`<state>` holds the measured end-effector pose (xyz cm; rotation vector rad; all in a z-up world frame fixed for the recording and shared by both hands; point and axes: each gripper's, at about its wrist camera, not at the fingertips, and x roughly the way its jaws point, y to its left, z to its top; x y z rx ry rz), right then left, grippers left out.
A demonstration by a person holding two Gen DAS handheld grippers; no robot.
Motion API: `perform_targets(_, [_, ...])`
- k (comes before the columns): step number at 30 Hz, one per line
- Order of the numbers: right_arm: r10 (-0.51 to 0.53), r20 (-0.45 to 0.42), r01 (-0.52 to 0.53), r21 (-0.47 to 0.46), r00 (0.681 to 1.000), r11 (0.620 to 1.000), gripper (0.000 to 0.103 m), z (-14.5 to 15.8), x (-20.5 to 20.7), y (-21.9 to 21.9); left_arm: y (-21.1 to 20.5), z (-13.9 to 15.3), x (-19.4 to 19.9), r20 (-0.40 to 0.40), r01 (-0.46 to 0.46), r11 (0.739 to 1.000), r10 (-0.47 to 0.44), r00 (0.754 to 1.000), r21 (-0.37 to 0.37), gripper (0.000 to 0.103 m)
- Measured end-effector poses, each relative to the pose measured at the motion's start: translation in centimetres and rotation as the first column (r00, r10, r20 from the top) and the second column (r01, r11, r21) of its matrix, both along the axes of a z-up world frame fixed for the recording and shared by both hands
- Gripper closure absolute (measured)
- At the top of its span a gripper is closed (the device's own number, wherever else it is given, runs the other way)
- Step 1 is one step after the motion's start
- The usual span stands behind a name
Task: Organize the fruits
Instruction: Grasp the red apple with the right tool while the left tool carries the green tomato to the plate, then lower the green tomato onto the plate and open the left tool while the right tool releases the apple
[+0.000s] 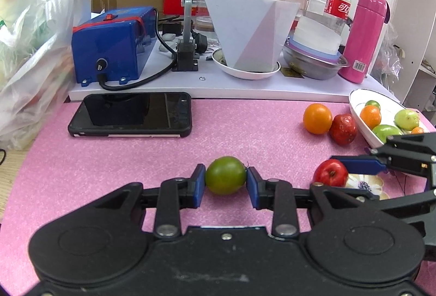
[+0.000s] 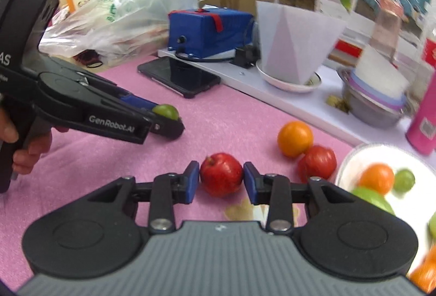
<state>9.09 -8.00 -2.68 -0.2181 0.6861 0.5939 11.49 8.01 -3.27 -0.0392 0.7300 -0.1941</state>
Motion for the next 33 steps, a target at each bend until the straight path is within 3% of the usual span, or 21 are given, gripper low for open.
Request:
perform_targets(12, [-0.034,-0.012,0.034,0.040,0.999,0.999,0.070,-0.1,-0.7,-1.2,-0.1,0.3,0.3,-0.008,0.011,1.000,-0.011,1.000,-0.014,0.073])
perform_targets(17, [-0.088,0.046,0.082,0.110,0.995,0.991,0.070,2.0,-2.9,-3.5,-2.4,2.1,-0.5,0.036,0.093,0.995,-0.092,0.995,-0.037,0.073])
perform_targets(26, [-0.331,0.122,0.314,0.144,0.936,0.939,0.070,4.0,-5.4,-11.6,-10.9,5.8,0.4,0.110,0.322,0.944,-0.313,0.943,-0.075,0.072])
perform_targets(33, [-0.426,0.145,0.415,0.096,0.893,0.904,0.069,3.4,-4.7,-16.2,-18.0,5.3,2.8,0.101,0.413,0.907,-0.405,0.909,-0.082,0.072])
